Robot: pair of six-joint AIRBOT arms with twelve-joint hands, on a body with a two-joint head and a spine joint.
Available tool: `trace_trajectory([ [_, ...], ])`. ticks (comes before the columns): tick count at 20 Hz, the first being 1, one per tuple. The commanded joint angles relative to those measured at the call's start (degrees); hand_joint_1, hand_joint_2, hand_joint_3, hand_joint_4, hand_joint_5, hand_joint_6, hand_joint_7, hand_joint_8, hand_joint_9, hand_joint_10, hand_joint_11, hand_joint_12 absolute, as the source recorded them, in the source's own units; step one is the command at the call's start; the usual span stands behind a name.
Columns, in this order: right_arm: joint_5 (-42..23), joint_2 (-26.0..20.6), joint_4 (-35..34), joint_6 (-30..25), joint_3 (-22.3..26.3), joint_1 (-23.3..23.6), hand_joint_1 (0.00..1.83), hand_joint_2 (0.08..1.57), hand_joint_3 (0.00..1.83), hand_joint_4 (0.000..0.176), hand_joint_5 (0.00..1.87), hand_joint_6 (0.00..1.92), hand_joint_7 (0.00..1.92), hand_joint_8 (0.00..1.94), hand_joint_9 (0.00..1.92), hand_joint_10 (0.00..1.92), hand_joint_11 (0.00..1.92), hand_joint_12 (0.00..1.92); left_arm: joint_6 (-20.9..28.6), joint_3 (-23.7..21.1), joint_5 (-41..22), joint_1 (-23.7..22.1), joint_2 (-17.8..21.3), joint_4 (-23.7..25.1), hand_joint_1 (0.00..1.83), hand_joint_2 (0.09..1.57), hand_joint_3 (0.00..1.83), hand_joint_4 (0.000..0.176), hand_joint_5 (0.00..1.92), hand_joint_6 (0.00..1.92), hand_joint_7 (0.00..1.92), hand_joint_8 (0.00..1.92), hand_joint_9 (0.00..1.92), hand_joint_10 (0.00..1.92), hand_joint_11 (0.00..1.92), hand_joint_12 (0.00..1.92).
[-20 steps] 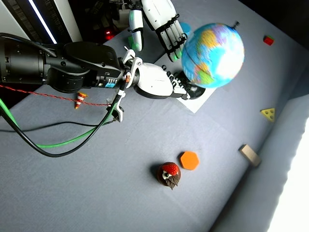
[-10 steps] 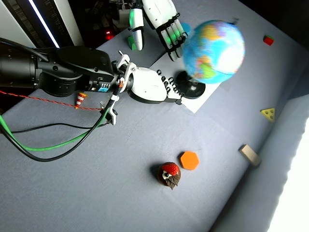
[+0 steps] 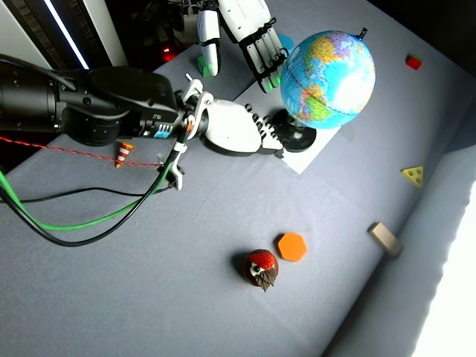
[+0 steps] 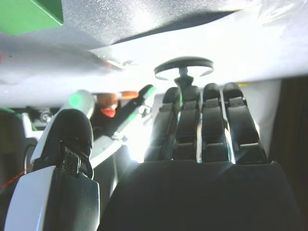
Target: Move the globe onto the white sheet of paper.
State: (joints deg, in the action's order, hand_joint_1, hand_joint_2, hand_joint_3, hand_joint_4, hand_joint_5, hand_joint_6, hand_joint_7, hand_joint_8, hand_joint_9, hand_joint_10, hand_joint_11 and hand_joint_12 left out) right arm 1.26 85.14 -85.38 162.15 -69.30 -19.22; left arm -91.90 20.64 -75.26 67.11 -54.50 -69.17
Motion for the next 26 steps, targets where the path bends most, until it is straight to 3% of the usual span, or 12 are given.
trace_trajectory([
  [1,0.12,0.27,-0.27,-0.07,-0.1,1.18,0.0,1.19,0.0,0.0,0.17,0.0,0.19,0.0,0.2,0.01,0.0,0.38,-1.17,-0.58,-2.4,-1.47,0.63,1.76,0.0,1.17,0.0,0.0,0.03,0.01,0.02,0.0,0.0,0.0,0.0,0.0],
  [2,-0.75,1.32,-0.27,-0.22,-0.7,1.37,0.0,1.19,0.0,0.0,0.17,0.0,0.19,0.0,0.2,0.01,0.0,0.38,-5.17,-2.11,0.22,-4.42,1.07,-3.31,0.0,1.17,0.0,0.0,0.03,0.01,0.02,0.0,0.0,0.0,0.0,0.0],
  [5,-1.77,2.85,-0.25,0.91,-1.48,0.5,0.0,1.19,0.0,0.0,0.17,0.0,0.19,0.0,0.2,0.0,0.0,0.36,-9.61,-4.36,-2.3,-9.35,-0.02,-8.9,0.0,1.17,0.0,0.0,0.02,0.0,0.01,0.0,0.0,0.0,0.0,0.0],
  [9,-1.77,2.47,-0.25,0.74,-0.74,-0.43,0.0,1.19,0.0,0.0,0.16,0.0,0.19,0.0,0.2,0.0,0.0,0.37,-10.0,-6.46,-4.7,-11.4,-1.13,-10.93,0.0,1.17,0.0,0.0,0.02,0.0,0.0,0.0,0.0,0.0,0.0,0.0],
  [13,-1.74,-0.15,-0.27,-0.06,0.73,-0.78,0.0,1.19,0.0,0.0,0.17,0.0,0.19,0.0,0.19,0.0,0.0,0.39,-12.01,-8.72,-4.71,-15.1,-0.19,-17.59,0.0,1.17,0.0,0.0,0.02,0.0,0.01,0.0,0.0,0.0,0.0,0.0],
  [16,-0.71,-6.88,-0.3,-3.34,6.55,-0.91,0.0,1.19,0.0,0.0,0.17,0.0,0.19,0.0,0.2,0.0,0.0,0.4,-15.45,-10.05,-4.75,-20.27,-0.61,-24.06,0.0,1.17,0.0,0.0,0.02,0.0,0.01,0.0,0.0,0.0,0.0,0.0],
  [17,-1.5,-10.86,-0.3,-5.06,10.35,-0.96,0.0,1.19,0.0,0.0,0.17,0.0,0.19,0.0,0.2,0.0,0.0,0.4,-18.22,-10.7,-4.96,-23.74,-1.08,-28.55,0.0,1.17,0.0,0.0,0.02,0.0,0.01,0.0,0.0,0.0,0.0,0.0],
  [18,-5.47,-18.83,-0.3,-9.67,18.1,-0.73,0.0,1.19,0.0,0.0,0.17,0.0,0.19,0.0,0.2,0.0,0.0,0.4,-22.84,-11.66,-7.81,-30.56,-3.12,-34.43,0.0,1.17,0.0,0.0,0.02,0.0,0.01,0.0,0.0,0.0,0.0,0.0],
  [20,-10.31,-22.19,-0.3,-11.08,21.91,-0.24,0.0,1.19,0.0,0.0,0.17,0.0,0.18,0.0,0.19,0.0,0.0,0.4,-24.63,-11.81,-8.61,-33.91,-4.45,-37.59,0.0,1.17,0.0,0.0,0.02,0.0,0.01,0.0,0.0,0.0,0.0,0.0],
  [21,-16.33,-25.81,-0.91,-11.7,26.24,0.26,0.0,1.19,0.0,0.0,0.17,0.0,0.18,0.0,0.19,0.0,0.0,0.4,-26.39,-12.05,-11.24,-37.42,-6.04,-40.62,0.0,1.17,0.0,0.0,0.02,0.0,0.01,0.0,0.0,0.0,0.0,0.0],
  [23,-27.41,-29.89,-6.07,-6.75,32.24,1.31,0.0,1.19,0.0,0.0,0.16,0.0,0.18,0.0,0.19,0.0,0.0,0.39,-30.29,-12.06,-12.55,-42.4,-6.97,-45.08,0.0,1.17,0.0,0.0,0.03,0.0,0.02,0.01,0.0,0.0,0.0,0.0],
  [26,-38.72,-33.64,-13.48,-1.44,38.68,4.08,0.0,1.19,0.0,0.0,0.16,0.0,0.17,0.0,0.19,0.0,0.0,0.39,-32.23,-11.96,-13.89,-46.55,-7.11,-48.39,0.0,1.17,0.0,0.0,0.03,0.01,0.03,0.01,0.0,0.0,0.0,0.0],
])
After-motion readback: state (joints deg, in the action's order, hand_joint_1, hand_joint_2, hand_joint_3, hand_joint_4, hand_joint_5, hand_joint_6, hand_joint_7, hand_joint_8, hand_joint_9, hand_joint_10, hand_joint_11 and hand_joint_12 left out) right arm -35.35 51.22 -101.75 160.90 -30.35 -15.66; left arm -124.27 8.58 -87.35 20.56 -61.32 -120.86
